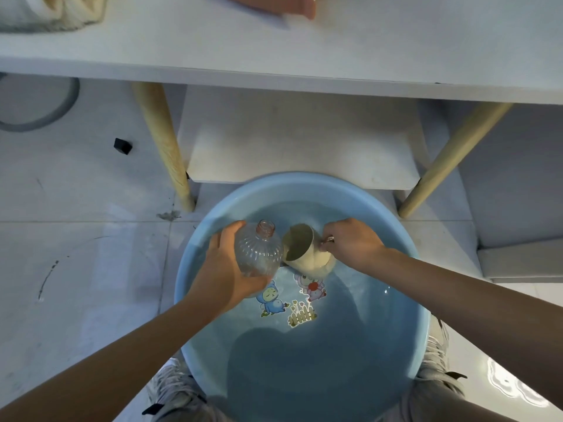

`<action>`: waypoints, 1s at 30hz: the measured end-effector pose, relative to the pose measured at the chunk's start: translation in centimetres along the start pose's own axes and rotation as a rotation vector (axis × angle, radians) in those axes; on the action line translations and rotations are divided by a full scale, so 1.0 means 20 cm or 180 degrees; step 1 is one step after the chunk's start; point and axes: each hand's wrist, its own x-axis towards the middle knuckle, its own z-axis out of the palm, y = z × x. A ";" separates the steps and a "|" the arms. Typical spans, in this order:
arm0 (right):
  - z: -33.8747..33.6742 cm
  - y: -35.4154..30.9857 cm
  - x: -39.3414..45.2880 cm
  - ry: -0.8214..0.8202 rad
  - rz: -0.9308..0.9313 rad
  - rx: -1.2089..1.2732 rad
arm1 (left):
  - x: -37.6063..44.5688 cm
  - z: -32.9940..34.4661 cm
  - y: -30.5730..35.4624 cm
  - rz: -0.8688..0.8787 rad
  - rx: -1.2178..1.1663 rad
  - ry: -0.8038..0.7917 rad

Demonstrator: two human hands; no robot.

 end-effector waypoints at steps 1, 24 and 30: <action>0.00 0.00 0.00 -0.0059 0.0007 0.0102 | 0.00 0.00 0.00 -0.0002 -0.0015 -0.0003; 0.05 0.14 -0.20 0.0979 -0.0248 0.0799 | 0.07 -0.02 -0.09 0.0130 -0.0199 -0.0040; -0.12 0.12 -0.31 0.1245 -0.0469 0.0654 | 0.06 0.00 -0.08 0.0317 0.0028 0.0006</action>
